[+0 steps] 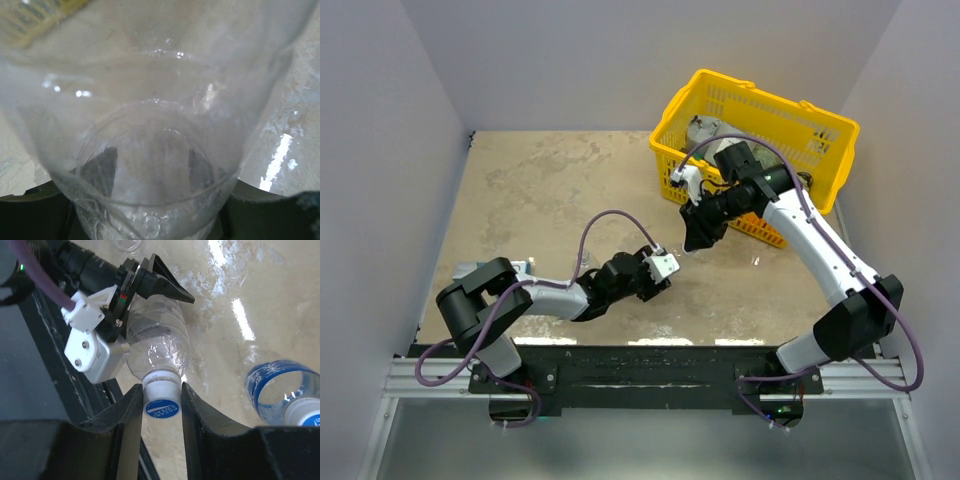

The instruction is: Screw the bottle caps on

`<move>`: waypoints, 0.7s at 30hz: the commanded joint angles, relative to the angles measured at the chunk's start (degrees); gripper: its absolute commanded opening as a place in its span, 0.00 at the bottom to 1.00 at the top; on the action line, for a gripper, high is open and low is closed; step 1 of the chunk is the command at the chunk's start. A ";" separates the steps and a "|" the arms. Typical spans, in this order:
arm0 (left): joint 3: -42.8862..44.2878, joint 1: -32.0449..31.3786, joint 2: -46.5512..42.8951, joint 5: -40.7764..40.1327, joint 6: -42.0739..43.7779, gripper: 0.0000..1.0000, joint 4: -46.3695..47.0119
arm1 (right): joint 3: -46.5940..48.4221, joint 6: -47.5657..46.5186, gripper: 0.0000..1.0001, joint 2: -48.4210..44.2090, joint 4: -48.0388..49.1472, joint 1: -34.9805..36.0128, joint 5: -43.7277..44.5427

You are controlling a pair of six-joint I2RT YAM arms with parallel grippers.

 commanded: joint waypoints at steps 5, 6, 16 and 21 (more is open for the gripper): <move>7.03 -0.66 -0.75 -9.27 -3.83 0.00 15.52 | -4.45 31.73 0.00 2.22 2.37 -0.53 -4.71; 7.03 -0.74 -0.75 -9.45 -4.19 0.00 14.99 | -4.19 31.92 0.00 2.92 2.28 -0.62 -4.97; 6.33 -0.04 -1.10 -4.72 -9.55 0.00 7.08 | 23.38 24.54 0.61 11.17 -1.83 -4.21 -5.15; 5.89 0.40 -0.93 -1.11 -10.17 0.00 6.63 | 37.46 20.24 0.83 12.77 -4.40 -5.97 -4.00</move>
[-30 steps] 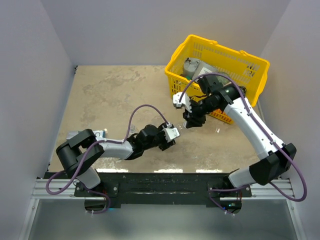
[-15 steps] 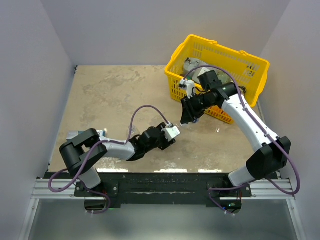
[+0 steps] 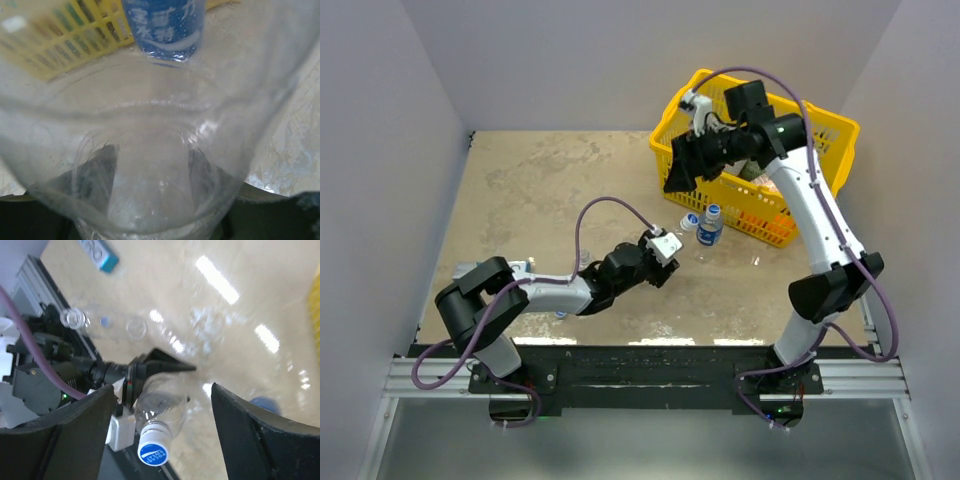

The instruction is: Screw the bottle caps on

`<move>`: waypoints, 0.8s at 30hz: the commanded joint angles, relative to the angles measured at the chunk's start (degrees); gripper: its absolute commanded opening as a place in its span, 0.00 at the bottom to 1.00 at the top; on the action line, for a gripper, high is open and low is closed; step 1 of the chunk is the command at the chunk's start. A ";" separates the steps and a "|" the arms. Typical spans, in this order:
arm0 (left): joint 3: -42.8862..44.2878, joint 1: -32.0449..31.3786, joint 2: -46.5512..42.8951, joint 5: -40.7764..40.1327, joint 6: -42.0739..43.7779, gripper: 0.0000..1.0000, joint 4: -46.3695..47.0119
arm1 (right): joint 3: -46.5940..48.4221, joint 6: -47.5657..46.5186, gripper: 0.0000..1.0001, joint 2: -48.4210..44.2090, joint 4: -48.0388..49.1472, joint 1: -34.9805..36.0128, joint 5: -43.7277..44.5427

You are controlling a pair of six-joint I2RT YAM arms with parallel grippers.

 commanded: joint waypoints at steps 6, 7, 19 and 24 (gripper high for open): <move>0.01 1.38 -2.06 16.74 -1.90 0.00 6.27 | 3.92 -47.02 0.73 -9.87 -14.71 -6.86 -12.37; -0.26 1.65 -2.24 19.72 -1.55 0.00 6.36 | 0.05 -53.36 0.72 -12.59 -15.34 -6.86 -11.33; -0.97 3.15 -3.82 31.70 6.09 0.00 0.30 | -33.04 -101.50 0.70 -37.58 -15.34 -5.54 -7.18; 0.61 3.15 -3.39 33.19 9.61 0.00 -0.93 | -32.60 -102.29 0.70 -35.56 -15.35 -2.56 -7.71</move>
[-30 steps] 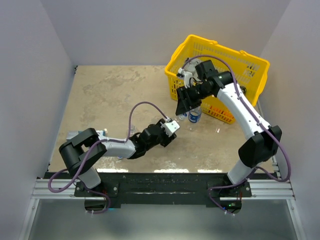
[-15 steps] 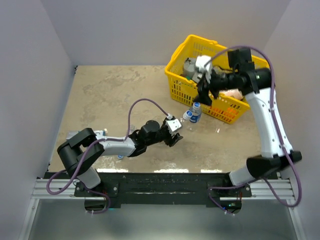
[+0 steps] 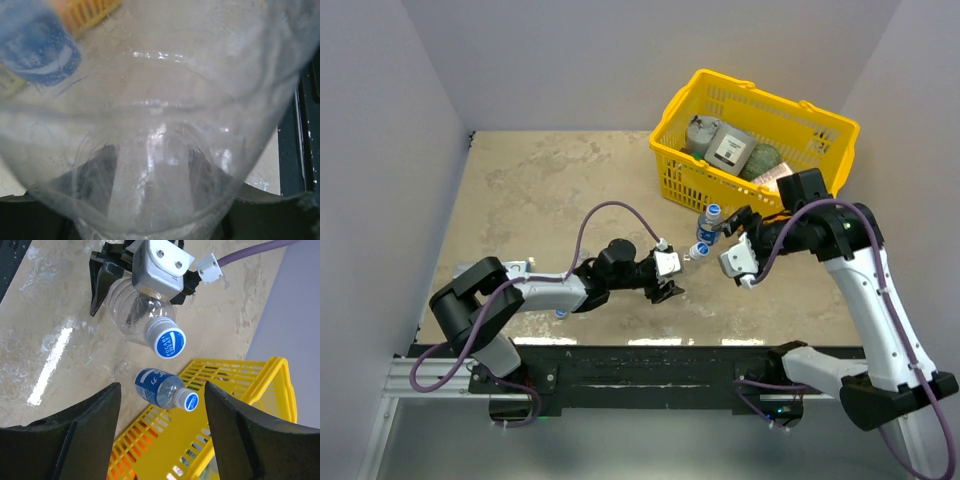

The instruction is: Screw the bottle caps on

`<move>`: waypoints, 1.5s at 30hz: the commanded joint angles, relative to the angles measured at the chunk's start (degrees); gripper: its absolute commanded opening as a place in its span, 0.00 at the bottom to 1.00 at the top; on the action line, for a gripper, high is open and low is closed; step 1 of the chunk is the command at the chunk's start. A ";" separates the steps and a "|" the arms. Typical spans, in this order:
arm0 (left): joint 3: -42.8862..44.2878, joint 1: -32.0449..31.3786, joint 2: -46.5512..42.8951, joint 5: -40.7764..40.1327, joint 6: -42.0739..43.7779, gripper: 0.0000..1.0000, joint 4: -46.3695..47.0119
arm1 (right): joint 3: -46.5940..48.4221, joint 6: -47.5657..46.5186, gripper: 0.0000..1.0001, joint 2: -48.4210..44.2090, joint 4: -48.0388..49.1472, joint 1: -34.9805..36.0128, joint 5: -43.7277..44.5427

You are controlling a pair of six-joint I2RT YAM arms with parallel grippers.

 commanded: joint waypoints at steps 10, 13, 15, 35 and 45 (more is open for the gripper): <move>3.16 0.26 -0.89 3.18 7.31 0.00 -1.12 | -2.46 -10.98 0.60 2.30 -2.87 8.52 1.22; 2.98 0.26 -1.06 2.66 7.40 0.00 -1.12 | -3.35 -11.42 0.56 2.56 -2.86 9.57 2.54; 2.90 0.26 -1.15 2.22 7.83 0.00 -1.21 | -3.26 -11.42 0.54 3.09 -2.86 9.93 2.71; 3.33 -0.79 -0.98 -22.29 1.86 0.00 8.72 | 6.57 28.95 0.00 18.80 -2.86 10.89 5.62; 4.30 -1.67 -0.27 -38.29 4.58 0.00 12.77 | 8.17 66.86 0.00 30.05 -2.78 10.63 -0.44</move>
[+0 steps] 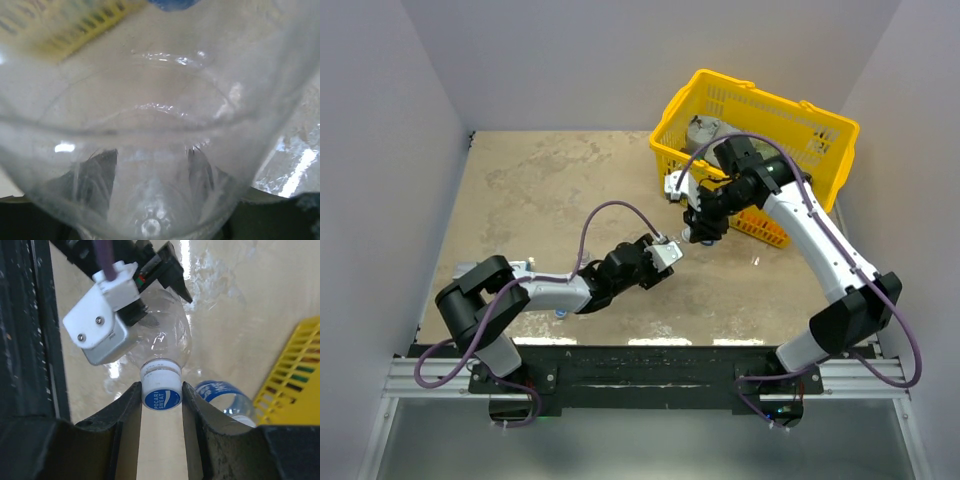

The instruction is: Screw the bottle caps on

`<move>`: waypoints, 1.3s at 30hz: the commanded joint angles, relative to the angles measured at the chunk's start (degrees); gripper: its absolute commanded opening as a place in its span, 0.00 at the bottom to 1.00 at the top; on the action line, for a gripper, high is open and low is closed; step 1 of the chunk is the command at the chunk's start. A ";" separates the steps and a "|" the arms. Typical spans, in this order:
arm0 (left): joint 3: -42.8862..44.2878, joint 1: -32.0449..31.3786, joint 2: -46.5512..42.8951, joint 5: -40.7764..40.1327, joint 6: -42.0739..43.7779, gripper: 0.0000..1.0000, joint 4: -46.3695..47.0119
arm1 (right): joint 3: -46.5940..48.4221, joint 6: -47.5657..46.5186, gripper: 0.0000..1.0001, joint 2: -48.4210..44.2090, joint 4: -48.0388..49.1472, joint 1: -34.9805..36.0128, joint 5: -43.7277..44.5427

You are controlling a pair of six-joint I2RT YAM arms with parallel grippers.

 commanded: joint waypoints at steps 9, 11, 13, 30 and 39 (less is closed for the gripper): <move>3.98 -0.89 -1.54 -11.61 -1.91 0.00 13.22 | -1.04 33.43 0.00 6.12 -7.67 0.24 -13.48; 3.98 -0.89 -1.63 -11.17 -2.53 0.00 12.07 | 2.81 32.46 0.26 7.26 -8.12 -0.02 -13.57; 4.07 -0.71 -1.89 -9.24 -3.32 0.00 9.09 | 13.65 28.96 0.53 8.58 -9.61 -1.33 -12.61; 2.13 1.48 -3.47 27.24 0.98 0.00 0.90 | -10.67 -51.00 0.62 -28.40 -10.93 -6.00 -2.59; 3.89 1.48 -3.30 28.03 11.53 0.00 -2.08 | -10.52 -52.61 0.60 -25.78 -10.84 -3.02 -3.73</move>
